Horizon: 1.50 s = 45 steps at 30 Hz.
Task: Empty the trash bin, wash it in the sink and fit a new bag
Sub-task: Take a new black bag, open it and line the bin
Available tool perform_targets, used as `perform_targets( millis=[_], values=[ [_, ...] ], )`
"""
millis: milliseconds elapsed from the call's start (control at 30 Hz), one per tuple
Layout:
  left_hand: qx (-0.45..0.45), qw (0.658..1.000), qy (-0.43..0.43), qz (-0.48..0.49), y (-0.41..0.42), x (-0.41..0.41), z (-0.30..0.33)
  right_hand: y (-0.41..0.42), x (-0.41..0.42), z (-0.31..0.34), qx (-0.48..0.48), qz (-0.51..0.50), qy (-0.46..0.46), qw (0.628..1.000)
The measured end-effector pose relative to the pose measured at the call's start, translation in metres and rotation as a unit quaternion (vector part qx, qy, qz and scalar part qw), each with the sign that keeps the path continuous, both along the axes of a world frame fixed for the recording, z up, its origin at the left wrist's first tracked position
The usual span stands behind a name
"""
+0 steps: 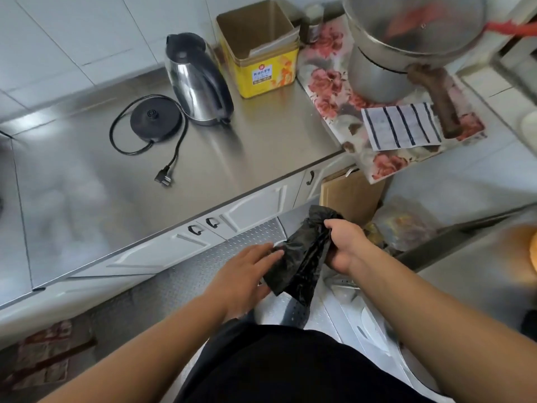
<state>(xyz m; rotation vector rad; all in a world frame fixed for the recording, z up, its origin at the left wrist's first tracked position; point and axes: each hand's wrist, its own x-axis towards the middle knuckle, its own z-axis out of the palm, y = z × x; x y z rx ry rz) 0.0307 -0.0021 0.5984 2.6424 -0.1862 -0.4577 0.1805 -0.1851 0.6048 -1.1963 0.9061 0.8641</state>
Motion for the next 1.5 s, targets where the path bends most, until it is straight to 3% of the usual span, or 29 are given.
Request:
perform_targets(
  millis=[67,167,300,433,600,700,867,1033,1100,1167,1233,1300,1400,1500],
  values=[
    [-0.037,0.999,-0.022,0.015,0.001,0.003,0.005,0.0,0.0,-0.001,-0.005,0.012,-0.007,1.0],
    [-0.134,0.976,0.085,0.148,0.009,0.007,0.012,-0.001,-0.003,-0.004,-0.036,0.042,-0.033,0.998],
    [-0.294,0.86,0.135,0.394,0.027,0.016,0.012,-0.007,-0.016,-0.01,-0.125,0.17,-0.119,0.97],
    [-0.407,0.742,0.163,0.508,0.045,0.034,0.017,-0.008,-0.03,-0.004,-0.189,0.281,-0.245,0.908],
    [-0.434,0.716,0.146,0.527,0.073,0.046,0.025,-0.018,-0.027,0.003,-0.165,0.491,-0.282,0.808],
    [-0.476,0.697,0.157,0.512,0.083,0.05,0.034,-0.021,-0.016,0.001,-0.212,0.564,-0.317,0.732],
    [-0.52,0.676,0.167,0.495,0.081,0.058,0.052,-0.024,0.004,-0.006,-0.324,0.553,-0.372,0.671],
    [-0.53,0.662,0.196,0.492,0.066,0.063,0.069,-0.031,-0.002,-0.016,-0.431,0.476,-0.398,0.656],
    [-0.526,0.662,0.197,0.496,0.06,0.064,0.075,-0.035,-0.024,-0.026,-0.475,0.389,-0.372,0.696],
    [-0.524,0.661,0.196,0.5,0.053,0.067,0.083,-0.039,-0.056,-0.038,-0.447,0.259,-0.319,0.795],
    [-0.527,0.663,0.197,0.493,0.046,0.071,0.092,-0.038,-0.089,-0.055,-0.343,0.134,-0.236,0.899],
    [-0.535,0.666,0.201,0.479,0.04,0.074,0.107,-0.029,-0.117,-0.06,-0.201,0.07,-0.124,0.969],
    [-0.559,0.661,0.212,0.454,0.034,0.08,0.137,-0.004,-0.133,-0.07,-0.028,0.076,-0.023,0.996],
    [-0.582,0.655,0.206,0.437,0.036,0.084,0.169,0.032,-0.121,-0.08,0.011,0.088,0.006,0.996]
  ],
)
